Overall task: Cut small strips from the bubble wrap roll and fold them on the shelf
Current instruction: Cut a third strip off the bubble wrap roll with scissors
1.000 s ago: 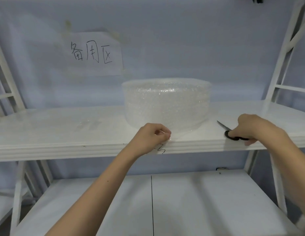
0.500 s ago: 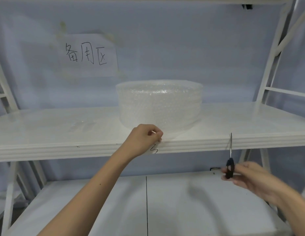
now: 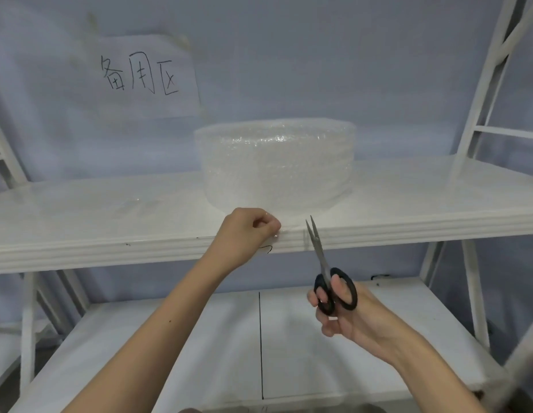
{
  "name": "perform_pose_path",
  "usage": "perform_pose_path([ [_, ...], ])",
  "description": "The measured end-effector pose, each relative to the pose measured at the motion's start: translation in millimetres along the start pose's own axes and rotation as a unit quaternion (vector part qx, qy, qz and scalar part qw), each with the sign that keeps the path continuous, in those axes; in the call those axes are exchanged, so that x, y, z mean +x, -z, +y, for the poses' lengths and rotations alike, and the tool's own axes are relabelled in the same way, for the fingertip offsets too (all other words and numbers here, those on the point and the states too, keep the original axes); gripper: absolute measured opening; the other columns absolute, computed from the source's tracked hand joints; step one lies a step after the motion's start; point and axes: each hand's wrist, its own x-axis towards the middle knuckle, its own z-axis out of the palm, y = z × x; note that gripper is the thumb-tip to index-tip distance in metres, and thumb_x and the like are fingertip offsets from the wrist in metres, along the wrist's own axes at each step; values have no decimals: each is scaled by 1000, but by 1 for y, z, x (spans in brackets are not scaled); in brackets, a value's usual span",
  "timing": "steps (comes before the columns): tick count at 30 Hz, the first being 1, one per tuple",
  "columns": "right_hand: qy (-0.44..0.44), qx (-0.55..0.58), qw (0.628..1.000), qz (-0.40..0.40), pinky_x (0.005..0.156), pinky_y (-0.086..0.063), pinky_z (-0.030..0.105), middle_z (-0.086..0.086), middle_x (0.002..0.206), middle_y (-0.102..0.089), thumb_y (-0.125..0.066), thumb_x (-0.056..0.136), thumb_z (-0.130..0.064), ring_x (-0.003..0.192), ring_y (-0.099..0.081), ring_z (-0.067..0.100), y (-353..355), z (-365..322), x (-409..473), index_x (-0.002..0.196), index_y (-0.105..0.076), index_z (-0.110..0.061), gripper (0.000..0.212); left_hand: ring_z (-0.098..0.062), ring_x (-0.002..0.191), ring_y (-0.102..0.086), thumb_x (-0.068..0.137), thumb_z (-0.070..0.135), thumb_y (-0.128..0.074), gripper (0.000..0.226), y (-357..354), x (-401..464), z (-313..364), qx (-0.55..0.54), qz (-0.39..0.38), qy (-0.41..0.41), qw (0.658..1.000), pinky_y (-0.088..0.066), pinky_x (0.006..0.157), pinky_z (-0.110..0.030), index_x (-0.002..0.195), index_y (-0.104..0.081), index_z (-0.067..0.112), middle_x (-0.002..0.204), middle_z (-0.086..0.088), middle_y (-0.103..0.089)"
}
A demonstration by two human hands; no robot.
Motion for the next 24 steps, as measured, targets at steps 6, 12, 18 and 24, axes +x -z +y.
perform_pose_path([
  [6, -33, -70, 997, -7, 52, -44, 31, 12, 93, -59, -66, 79, -27, 58, -51, 16, -4, 17, 12, 81, -58, 0, 28, -2, 68, -64, 86, 24, -72, 9, -5, -2, -9, -69, 56, 21, 996, -47, 66, -17, 79, -77, 22, 75, 4, -76],
  [12, -22, -44, 998, -44, 51, -44, 32, 8, 85, -59, -72, 70, -56, 60, -51, 19, 3, 28, 31, 72, -54, -11, 48, 6, 58, -60, 84, 26, -74, 12, -1, -1, -11, -88, 76, 36, 993, -42, 57, -9, 76, -78, 17, 68, 9, -76],
  [18, 7, -67, 992, -102, 56, -44, 33, 8, 84, -55, -64, 68, -74, 62, -49, 20, 7, 32, 38, 72, -47, -12, 64, 7, 46, -52, 86, 21, -73, 12, 3, -1, -9, -112, 56, 49, 991, -36, 48, -7, 82, -76, 11, 75, -4, -77],
  [24, 19, -116, 987, -110, 57, -46, 34, 8, 84, -58, -61, 70, -75, 63, -50, 20, 0, 27, 47, 71, -49, -13, 63, 7, 45, -53, 86, 18, -73, 10, 6, -1, -6, -134, 33, 54, 989, -37, 49, -5, 84, -76, 9, 65, 3, -72],
])
